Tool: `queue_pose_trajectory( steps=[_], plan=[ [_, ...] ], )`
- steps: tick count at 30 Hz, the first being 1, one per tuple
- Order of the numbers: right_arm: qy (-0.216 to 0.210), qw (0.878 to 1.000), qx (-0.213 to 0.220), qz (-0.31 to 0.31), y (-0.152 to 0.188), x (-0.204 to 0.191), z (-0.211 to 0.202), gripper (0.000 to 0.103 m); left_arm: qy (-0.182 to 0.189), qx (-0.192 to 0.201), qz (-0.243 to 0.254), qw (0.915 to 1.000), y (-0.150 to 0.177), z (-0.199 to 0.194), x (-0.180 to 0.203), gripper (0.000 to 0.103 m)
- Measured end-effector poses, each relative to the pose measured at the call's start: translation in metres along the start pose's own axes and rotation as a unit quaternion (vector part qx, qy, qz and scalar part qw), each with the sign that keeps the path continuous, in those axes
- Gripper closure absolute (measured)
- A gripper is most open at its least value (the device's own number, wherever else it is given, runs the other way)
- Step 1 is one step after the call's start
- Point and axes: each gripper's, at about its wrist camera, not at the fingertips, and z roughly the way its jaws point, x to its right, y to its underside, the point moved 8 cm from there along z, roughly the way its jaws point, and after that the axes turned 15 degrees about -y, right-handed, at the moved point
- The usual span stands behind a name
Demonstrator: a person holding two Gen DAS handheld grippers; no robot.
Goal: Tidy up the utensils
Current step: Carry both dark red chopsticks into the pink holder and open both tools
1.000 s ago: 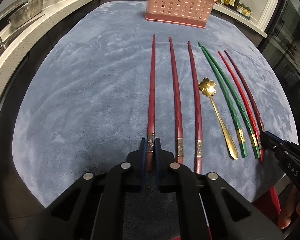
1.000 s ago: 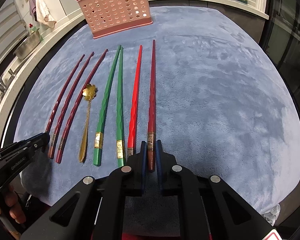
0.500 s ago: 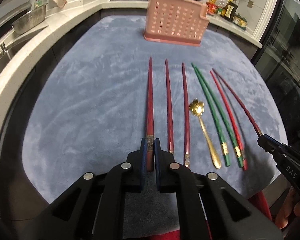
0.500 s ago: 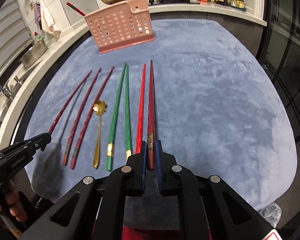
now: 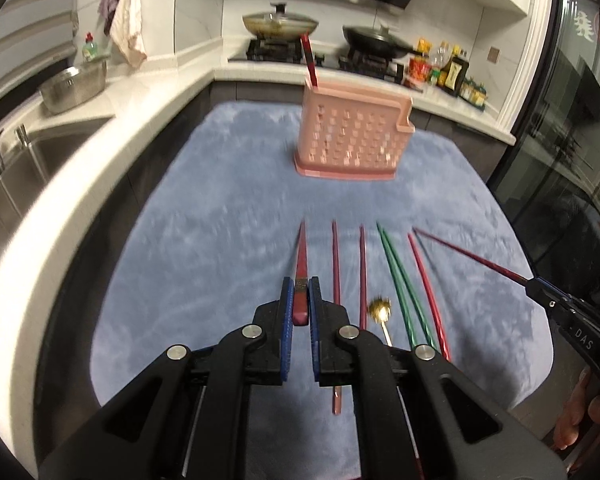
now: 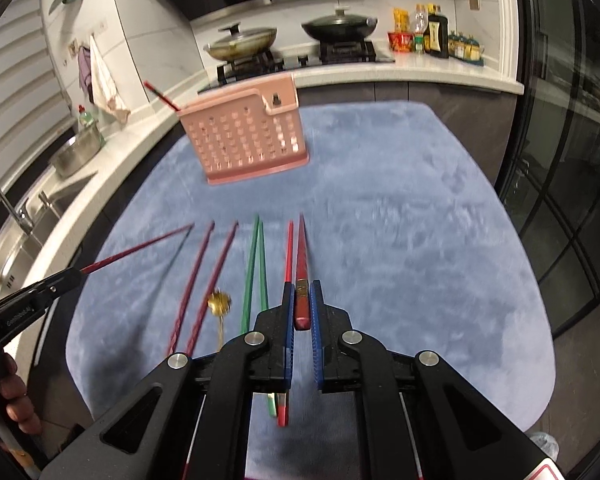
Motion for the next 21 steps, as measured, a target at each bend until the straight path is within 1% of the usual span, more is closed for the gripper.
queue_pose_trajectory(
  steps=[6, 12, 18, 21],
  plan=[
    [-0.015, 0.999, 0.028, -0.001, -0.032, -0.004, -0.008, 0.095, -0.004, 0.028, -0.005, 0.9996, -0.031, -0.007, -0.006, 0.096],
    [-0.027, 0.998, 0.056, -0.007, -0.067, -0.009, -0.015, 0.095, -0.008, 0.061, -0.002, 0.9981, -0.07, -0.015, -0.004, 0.096],
    [-0.031, 0.996, 0.085, -0.022, -0.11, -0.014, -0.019, 0.095, -0.006, 0.097, 0.0, 0.9953, -0.115, -0.025, 0.001, 0.096],
    [-0.044, 0.994, 0.096, -0.025, -0.13, -0.019, -0.021, 0.095, 0.002, 0.115, 0.0, 0.9934, -0.14, -0.031, 0.005, 0.096]
  ],
)
